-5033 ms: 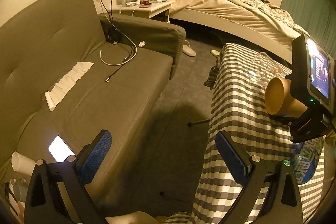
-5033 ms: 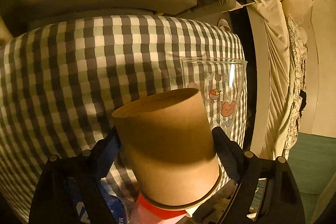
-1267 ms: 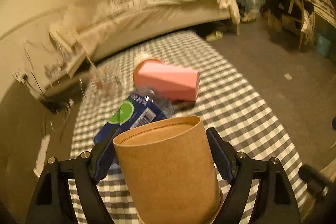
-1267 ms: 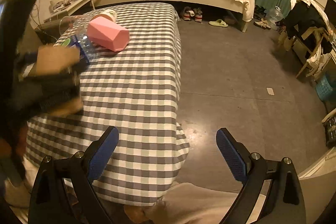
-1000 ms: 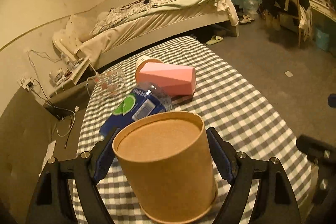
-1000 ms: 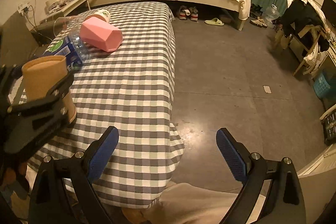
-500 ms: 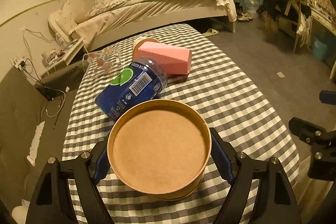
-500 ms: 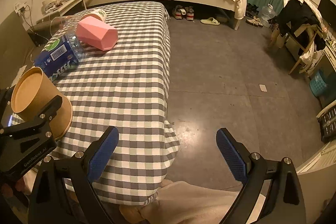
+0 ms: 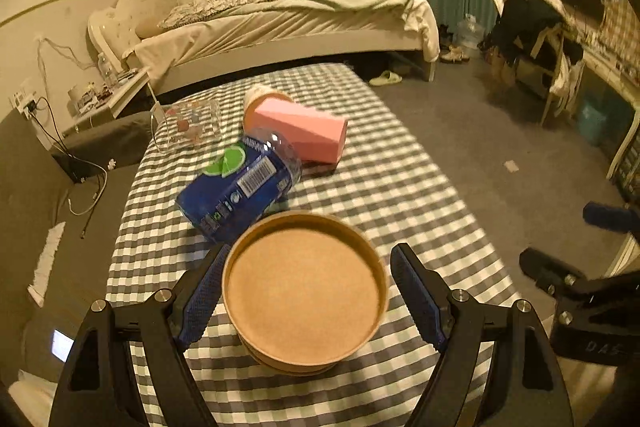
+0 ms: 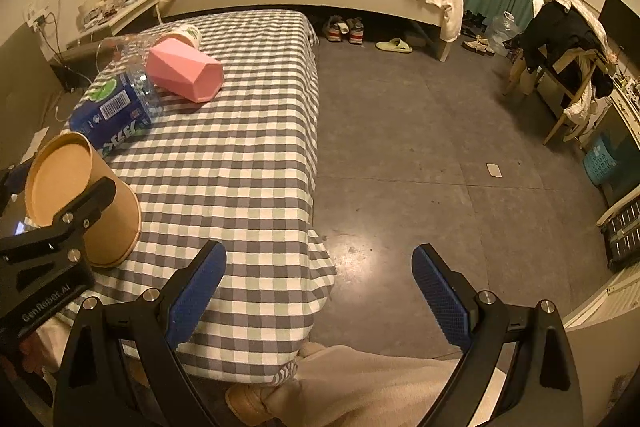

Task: Flip cup upside down
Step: 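Lower the brown paper cup upright onto the table and open the left tool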

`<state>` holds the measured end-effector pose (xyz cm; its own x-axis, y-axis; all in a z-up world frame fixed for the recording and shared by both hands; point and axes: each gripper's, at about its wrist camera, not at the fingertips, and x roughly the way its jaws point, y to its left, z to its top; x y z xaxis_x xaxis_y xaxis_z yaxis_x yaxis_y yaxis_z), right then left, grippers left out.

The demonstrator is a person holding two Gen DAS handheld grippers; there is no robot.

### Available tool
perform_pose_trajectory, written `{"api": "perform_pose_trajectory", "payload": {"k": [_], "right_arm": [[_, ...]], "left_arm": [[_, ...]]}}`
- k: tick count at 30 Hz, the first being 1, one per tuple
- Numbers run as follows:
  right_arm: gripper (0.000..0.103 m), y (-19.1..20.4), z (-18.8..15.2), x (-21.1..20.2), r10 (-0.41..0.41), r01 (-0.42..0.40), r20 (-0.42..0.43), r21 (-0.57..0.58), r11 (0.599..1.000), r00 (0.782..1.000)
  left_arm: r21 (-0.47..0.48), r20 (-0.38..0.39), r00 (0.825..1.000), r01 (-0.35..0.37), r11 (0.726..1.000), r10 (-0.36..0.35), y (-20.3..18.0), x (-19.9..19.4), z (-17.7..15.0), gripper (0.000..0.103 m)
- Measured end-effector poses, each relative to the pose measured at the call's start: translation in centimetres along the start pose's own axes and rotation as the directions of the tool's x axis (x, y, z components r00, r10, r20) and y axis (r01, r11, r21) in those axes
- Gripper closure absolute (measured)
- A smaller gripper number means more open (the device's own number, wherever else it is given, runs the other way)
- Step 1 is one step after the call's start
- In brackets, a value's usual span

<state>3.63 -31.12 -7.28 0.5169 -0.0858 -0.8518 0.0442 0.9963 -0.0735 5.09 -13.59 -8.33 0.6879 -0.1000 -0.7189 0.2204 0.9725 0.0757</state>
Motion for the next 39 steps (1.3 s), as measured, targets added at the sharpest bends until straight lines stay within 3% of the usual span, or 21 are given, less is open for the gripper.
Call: {"api": "perform_pose_trajectory", "payload": {"k": [12,20,27,35,37,39], "right_arm": [[0.009,0.6,0.7,-6.8,-0.027,0.028,0.102,-0.012,1.000,0.994],[0.009,2.0,1.9,-13.3,0.045,-0.045,0.248,-0.008,0.999,0.968],[0.009,4.8,0.8,-16.7,0.143,-0.150,0.387,-0.012,0.989,0.911],[0.008,8.3,-2.7,-14.9,0.176,-0.163,0.377,-0.068,0.984,0.909],[0.004,8.7,-3.0,-14.6,0.175,-0.158,0.376,-0.074,0.985,0.910],[0.000,8.8,-3.2,-14.4,0.169,-0.154,0.389,-0.068,0.986,0.906]], "left_arm": [[-0.102,0.127,0.991,0.058,0.993,-0.045,2.8,-6.2,3.2,0.019],[-0.143,0.168,0.985,0.061,0.988,-0.037,7.1,-12.3,4.6,0.019],[-0.137,0.197,0.980,-0.011,0.991,0.038,9.6,-15.6,1.9,0.019],[-0.181,0.152,0.987,-0.023,0.983,0.051,10.7,-14.3,-3.1,0.013],[-0.188,0.148,0.988,-0.024,0.982,0.052,10.9,-14.1,-3.9,0.013],[-0.202,0.140,0.988,-0.029,0.979,0.058,11.1,-13.8,-4.6,0.002]]}}
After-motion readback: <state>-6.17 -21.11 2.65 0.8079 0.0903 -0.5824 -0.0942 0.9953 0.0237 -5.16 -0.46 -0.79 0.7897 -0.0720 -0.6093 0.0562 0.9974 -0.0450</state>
